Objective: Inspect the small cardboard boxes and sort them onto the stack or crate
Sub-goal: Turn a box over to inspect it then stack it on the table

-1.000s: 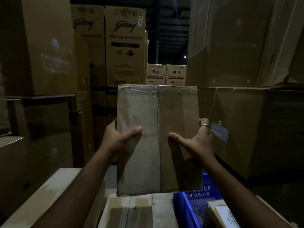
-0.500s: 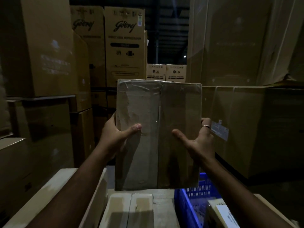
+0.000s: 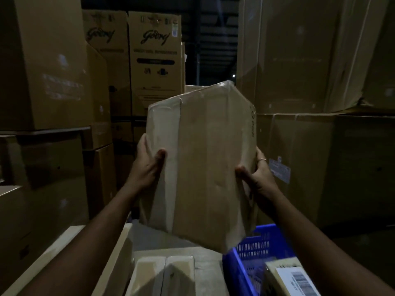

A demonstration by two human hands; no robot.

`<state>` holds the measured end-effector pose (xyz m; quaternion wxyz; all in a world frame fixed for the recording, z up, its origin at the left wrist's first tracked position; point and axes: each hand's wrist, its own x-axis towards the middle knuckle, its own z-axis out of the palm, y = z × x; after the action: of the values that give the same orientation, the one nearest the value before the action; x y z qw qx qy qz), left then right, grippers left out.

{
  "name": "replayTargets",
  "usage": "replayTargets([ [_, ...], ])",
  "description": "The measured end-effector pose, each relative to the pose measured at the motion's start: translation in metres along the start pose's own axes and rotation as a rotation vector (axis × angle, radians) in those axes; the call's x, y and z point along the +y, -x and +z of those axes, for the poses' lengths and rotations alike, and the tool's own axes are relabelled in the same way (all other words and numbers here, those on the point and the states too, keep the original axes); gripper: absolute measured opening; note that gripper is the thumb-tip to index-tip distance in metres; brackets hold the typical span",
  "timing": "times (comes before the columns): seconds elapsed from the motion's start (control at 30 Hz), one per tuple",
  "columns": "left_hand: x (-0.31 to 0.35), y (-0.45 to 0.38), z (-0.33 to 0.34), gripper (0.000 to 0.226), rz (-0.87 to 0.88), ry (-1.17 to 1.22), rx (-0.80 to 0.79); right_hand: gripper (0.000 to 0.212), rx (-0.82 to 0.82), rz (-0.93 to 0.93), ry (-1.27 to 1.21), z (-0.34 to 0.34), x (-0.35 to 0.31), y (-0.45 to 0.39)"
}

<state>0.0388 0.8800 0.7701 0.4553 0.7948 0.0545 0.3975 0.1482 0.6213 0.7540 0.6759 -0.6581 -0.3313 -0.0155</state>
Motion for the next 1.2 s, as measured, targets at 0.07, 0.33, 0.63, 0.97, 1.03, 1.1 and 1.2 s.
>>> replayTargets([
  [0.07,0.000,-0.003,0.022,0.137,-0.053,-0.125,-0.065,0.153,0.152,-0.044,0.011,0.015,0.002,0.002],
  [0.33,0.002,0.027,0.065,0.107,-0.225,0.246,-0.129,0.082,0.312,-0.058,0.105,0.047,0.025,0.007],
  [0.63,-0.009,0.021,0.061,0.100,-0.279,0.265,-0.096,0.072,0.352,-0.112,0.273,0.051,0.035,0.001],
  [0.97,0.017,0.029,0.028,0.085,-0.228,0.520,-0.304,0.068,0.296,-0.270,0.211,0.038,0.057,0.006],
  [1.03,0.024,0.028,0.014,0.088,-0.275,0.700,-0.304,0.070,0.276,-0.356,0.270,0.035,0.072,0.012],
  [1.1,0.024,0.027,0.005,0.079,-0.298,0.800,-0.298,0.067,0.251,-0.389,0.341,0.034,0.088,0.020],
  [1.2,0.013,0.032,0.002,0.071,-0.287,0.761,-0.321,0.050,0.107,-0.367,0.326,0.020,0.090,0.020],
])
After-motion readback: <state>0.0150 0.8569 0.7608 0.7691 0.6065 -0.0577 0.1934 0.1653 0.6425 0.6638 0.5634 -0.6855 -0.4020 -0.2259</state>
